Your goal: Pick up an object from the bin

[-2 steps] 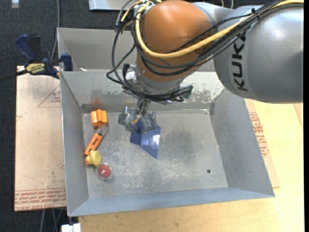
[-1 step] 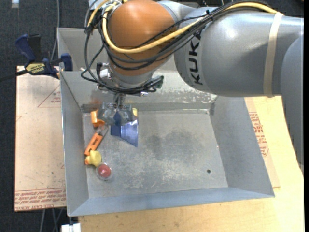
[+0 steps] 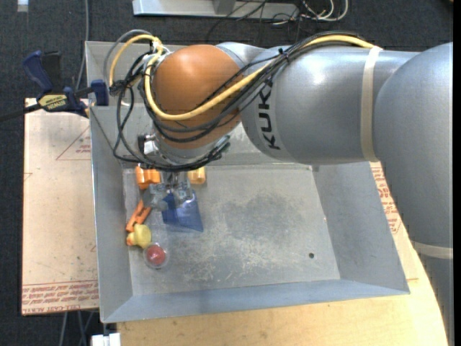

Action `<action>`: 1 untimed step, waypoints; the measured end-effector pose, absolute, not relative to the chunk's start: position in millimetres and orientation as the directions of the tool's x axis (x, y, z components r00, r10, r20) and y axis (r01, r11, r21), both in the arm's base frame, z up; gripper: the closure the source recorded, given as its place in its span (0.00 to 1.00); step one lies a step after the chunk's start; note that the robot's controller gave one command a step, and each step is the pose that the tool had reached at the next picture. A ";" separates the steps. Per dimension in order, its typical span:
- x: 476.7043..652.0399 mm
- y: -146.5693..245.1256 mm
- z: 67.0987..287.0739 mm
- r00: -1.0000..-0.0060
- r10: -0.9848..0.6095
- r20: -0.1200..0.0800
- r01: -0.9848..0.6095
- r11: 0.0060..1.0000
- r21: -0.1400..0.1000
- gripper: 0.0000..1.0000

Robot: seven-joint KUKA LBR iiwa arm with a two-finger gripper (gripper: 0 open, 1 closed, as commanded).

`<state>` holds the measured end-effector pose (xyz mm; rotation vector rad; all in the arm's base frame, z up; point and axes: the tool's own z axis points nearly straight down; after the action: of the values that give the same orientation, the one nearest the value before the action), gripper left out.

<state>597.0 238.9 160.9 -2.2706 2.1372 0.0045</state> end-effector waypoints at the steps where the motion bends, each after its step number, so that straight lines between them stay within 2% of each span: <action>1: 575.3 236.7 220.7 0.149 -0.989 -0.020 -0.989 -0.148 -0.023 1.00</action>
Offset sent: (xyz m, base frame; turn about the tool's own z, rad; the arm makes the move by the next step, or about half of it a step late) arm -0.0223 -0.0036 0.0569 -0.0922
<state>575.3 236.7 220.7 -2.3577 2.0297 0.0011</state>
